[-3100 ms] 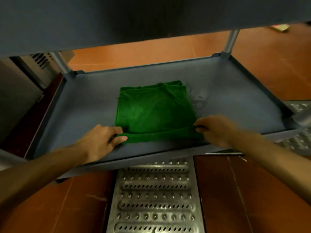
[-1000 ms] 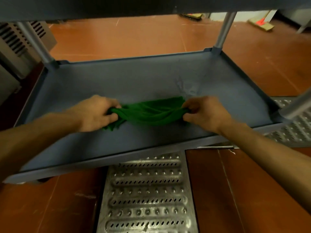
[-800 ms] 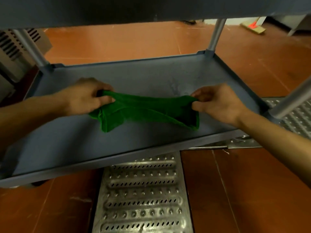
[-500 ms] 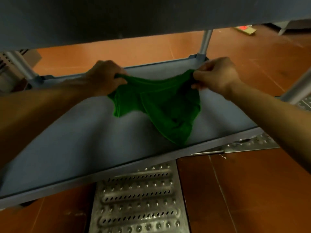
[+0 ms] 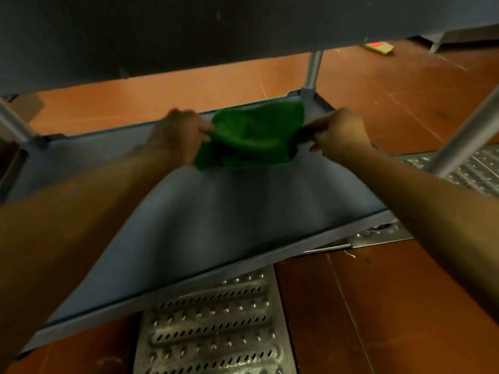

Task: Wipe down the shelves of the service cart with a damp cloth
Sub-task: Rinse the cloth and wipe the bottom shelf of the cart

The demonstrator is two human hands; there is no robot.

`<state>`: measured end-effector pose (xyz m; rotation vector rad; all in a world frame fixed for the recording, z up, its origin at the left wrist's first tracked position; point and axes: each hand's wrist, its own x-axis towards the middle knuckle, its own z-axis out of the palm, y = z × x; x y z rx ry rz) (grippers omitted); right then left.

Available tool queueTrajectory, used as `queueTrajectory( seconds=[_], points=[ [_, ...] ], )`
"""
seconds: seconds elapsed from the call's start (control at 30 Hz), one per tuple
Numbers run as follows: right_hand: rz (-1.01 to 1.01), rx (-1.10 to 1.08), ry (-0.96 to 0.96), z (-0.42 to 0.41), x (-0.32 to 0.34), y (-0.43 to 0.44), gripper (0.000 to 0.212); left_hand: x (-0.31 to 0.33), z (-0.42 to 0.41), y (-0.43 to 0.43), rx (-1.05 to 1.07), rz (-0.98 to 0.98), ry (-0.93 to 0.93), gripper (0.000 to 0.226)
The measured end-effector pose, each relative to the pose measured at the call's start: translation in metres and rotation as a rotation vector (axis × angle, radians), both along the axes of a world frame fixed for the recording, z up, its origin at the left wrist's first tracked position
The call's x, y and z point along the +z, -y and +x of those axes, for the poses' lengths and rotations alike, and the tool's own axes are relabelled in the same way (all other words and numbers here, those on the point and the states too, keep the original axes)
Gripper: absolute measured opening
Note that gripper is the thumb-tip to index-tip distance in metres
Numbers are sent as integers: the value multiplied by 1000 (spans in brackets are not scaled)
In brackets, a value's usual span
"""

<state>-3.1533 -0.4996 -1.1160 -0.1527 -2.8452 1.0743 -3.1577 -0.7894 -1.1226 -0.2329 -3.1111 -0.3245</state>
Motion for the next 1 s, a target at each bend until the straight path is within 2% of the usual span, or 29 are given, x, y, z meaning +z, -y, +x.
queueTrajectory(
  seconds=[0.13, 0.27, 0.4, 0.67, 1.0],
  points=[
    [199, 104, 59, 12, -29, -5, 21, -27, 32, -19, -80, -90, 170, 34],
    [325, 234, 103, 27, -37, -5, 24, -43, 35, -10, -97, -85, 163, 36],
    [231, 243, 145, 36, -44, -3, 27, -39, 40, -4, -110, -47, 164, 34],
    [169, 282, 282, 76, -53, -12, 21, -41, 83, 14, -183, -132, 312, 24],
    [-29, 302, 310, 121, -44, -4, 19, -27, 118, 19, -22, 109, 485, 22]
  ],
)
